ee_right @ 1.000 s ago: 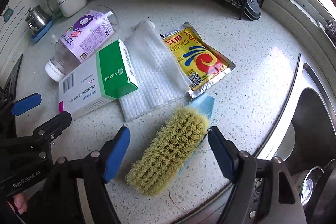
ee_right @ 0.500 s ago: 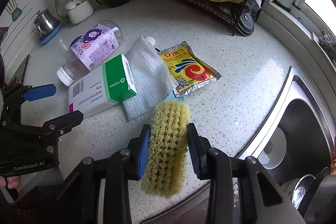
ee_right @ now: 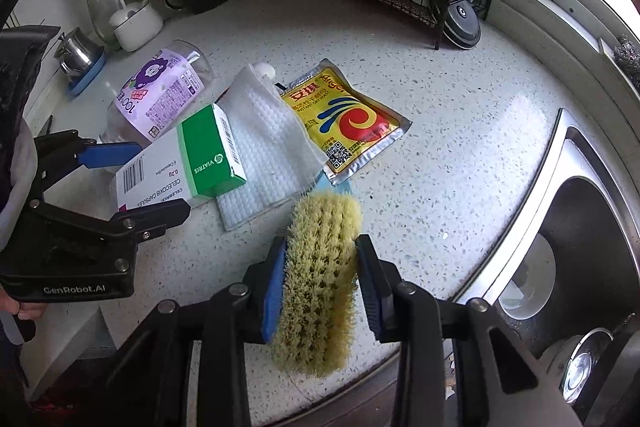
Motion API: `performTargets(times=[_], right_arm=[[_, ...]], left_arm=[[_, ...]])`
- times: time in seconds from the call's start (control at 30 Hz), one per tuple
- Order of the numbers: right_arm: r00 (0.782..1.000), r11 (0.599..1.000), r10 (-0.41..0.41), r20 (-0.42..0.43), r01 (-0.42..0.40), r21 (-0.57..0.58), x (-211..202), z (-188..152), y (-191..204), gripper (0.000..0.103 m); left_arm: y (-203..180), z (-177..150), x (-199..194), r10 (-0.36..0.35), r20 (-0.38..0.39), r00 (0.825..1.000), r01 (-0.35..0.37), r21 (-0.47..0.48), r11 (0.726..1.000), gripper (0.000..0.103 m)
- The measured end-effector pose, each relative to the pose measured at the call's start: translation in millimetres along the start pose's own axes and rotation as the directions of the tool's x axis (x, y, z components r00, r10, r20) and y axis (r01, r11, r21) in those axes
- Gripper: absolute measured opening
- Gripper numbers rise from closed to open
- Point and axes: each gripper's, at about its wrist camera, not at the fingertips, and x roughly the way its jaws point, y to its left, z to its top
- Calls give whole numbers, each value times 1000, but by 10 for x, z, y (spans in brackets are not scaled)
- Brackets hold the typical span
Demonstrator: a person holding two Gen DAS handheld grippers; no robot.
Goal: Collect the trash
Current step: 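Grasp the yellow scrub brush with the right gripper, then grasp the green-and-white capsules box with the left gripper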
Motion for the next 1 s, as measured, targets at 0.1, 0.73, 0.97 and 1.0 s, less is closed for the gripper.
performTargets(times=[0.1, 0.73, 0.97, 1.0], right_arm=[[1000, 1000, -1, -10, 1, 4, 47, -7, 24, 32], [997, 998, -18, 71, 21, -51, -277, -187, 274, 31], [996, 993, 20, 89, -10, -119, -472, -376, 628, 31], [996, 991, 28, 87, -17, -129, -478, -408, 677, 31]], left_arm=[[-77, -39, 50, 6, -7, 1000, -6, 32, 999, 65], [-23, -552, -459, 69, 121, 990, -48, -166, 985, 64], [33, -1025, -679, 91, 140, 986, -54, -251, 966, 64], [45, -1098, -713, 97, 142, 985, -56, -266, 962, 64]])
